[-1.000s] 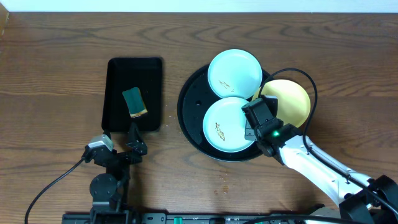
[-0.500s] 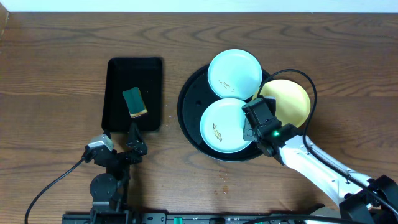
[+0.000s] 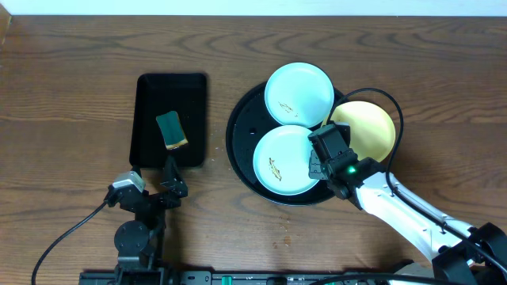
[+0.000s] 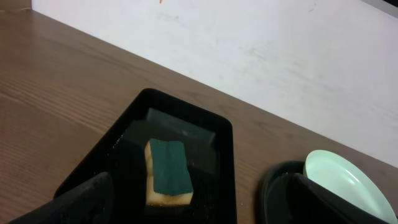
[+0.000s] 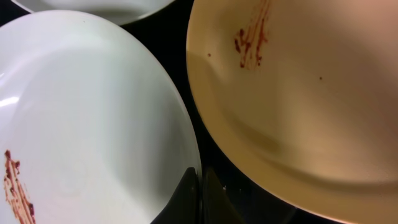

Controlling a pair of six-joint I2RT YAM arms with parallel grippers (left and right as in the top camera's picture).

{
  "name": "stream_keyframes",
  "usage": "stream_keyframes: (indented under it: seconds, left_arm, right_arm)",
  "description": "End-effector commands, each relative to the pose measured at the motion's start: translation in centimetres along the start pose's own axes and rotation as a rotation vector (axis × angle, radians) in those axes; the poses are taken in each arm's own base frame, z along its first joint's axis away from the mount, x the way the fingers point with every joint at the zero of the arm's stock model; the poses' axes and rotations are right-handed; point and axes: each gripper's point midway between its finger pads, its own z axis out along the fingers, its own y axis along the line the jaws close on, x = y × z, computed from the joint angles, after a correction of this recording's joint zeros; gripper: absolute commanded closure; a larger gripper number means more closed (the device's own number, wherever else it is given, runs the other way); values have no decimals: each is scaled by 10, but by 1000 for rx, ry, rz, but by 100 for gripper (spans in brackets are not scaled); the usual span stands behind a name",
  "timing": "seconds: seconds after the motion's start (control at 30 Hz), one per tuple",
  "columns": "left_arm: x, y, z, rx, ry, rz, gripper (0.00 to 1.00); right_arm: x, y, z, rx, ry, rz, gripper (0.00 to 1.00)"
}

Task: Clean dirty plates on tray and stack at the side
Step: 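Grip the lower pale green plate's rim with the right gripper, then reach the left gripper down to the green sponge in the black tray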

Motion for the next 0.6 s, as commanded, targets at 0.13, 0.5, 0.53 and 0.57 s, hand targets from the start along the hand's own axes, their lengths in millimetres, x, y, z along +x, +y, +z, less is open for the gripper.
stream_keyframes:
  seconds: [0.13, 0.5, 0.53, 0.57]
  left_arm:
    - [15, 7, 1, -23, 39, 11, 12]
    - [-20, -35, -15, 58, 230, -17, 11]
    - [-29, -39, -14, 51, 252, 2, 11]
    - [-38, -43, -12, 42, 280, 24, 11]
  right_arm:
    - [3, -1, 2, 2, 8, -13, 99]
    - [4, 0, 9, 5, 12, -14, 97]
    - [4, 0, 10, 5, 12, -14, 94]
    - [4, 0, 10, 5, 13, -14, 90]
